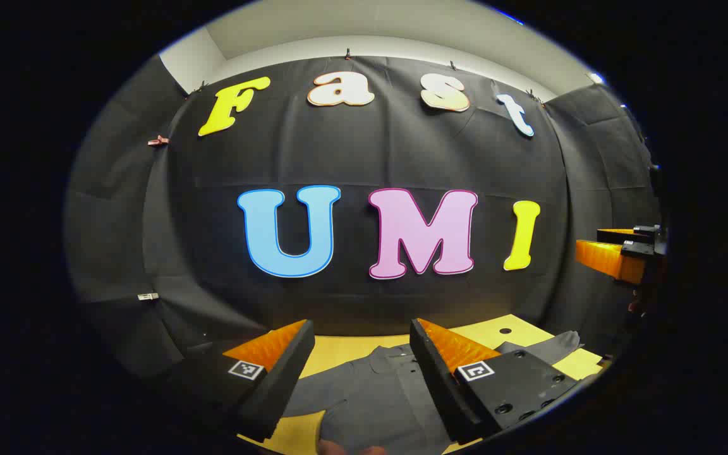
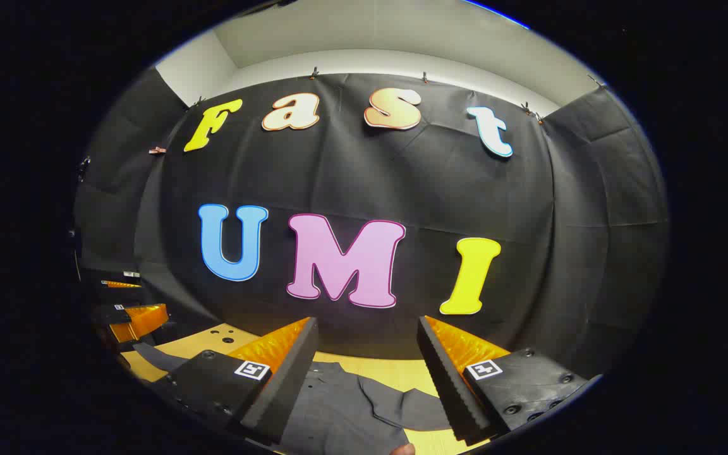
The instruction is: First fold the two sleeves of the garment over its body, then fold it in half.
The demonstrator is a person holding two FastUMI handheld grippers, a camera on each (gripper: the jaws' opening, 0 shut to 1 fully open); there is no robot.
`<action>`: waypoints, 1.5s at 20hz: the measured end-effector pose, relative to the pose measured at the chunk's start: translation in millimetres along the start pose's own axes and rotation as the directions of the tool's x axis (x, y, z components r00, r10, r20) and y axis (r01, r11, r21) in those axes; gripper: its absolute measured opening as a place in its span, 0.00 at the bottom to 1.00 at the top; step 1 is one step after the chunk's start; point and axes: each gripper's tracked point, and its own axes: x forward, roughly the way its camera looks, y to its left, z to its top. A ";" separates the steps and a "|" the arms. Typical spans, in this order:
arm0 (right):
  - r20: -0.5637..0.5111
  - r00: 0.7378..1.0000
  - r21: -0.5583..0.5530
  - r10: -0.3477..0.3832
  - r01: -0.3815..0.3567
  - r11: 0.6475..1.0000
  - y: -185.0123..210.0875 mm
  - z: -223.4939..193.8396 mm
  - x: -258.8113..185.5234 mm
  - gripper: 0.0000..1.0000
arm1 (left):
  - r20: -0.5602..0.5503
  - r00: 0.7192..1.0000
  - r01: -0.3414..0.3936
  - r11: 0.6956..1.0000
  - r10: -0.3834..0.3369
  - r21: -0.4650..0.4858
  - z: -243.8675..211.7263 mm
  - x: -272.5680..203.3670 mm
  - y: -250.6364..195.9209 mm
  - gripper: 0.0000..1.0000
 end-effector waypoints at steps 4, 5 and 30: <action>0.012 1.000 -0.017 -0.002 0.002 1.000 -0.6 0.6 2.9 0.92 | 0.002 1.000 -0.002 1.000 0.002 0.003 -0.5 4.2 -2.9 0.95; 0.012 1.000 -0.015 -0.002 0.002 1.000 -0.8 -0.1 3.2 0.92 | 0.001 1.000 -0.003 1.000 0.003 0.004 -2.9 4.3 -3.7 0.95; -0.209 0.944 -0.024 -0.255 0.256 0.966 -252.4 -123.0 34.5 0.98 | -0.049 0.998 0.041 0.998 -0.039 0.046 -14.5 6.5 -93.9 0.95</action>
